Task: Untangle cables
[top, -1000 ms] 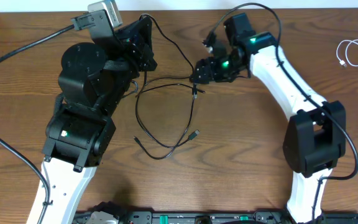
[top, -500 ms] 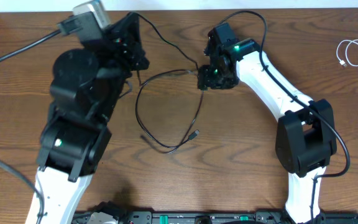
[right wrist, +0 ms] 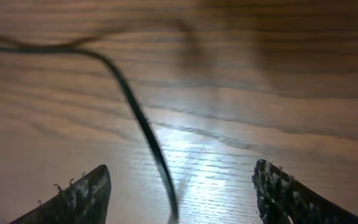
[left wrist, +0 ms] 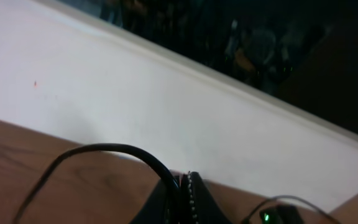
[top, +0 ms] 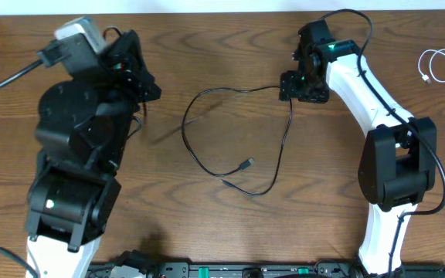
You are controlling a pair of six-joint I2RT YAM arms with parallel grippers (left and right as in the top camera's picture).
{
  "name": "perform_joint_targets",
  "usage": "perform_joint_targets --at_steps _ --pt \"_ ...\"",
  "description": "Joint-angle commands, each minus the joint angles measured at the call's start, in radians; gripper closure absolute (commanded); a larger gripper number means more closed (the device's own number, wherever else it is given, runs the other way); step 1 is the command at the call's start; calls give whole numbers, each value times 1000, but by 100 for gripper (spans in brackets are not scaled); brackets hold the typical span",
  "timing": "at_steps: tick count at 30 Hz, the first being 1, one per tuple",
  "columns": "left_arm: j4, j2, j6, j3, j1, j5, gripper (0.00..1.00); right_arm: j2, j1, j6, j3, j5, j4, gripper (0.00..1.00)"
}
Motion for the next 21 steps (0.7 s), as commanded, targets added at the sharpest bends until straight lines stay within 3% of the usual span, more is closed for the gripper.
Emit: perform_joint_targets --at_steps 1,6,12,17,21 --pt "-16 20 20 16 4 39 92 -60 -18 -132 42 -113 -10 27" --pt "-19 37 20 16 4 113 92 -148 -22 -330 57 -417 4 24" --pt "-33 67 -23 16 4 251 93 -249 -19 -438 57 -869 82 22" --pt "-50 113 -211 16 4 260 93 -292 5 -438 57 -1106 200 22" --pt "-49 148 -509 16 4 198 92 -301 58 -383 57 -1159 285 23"
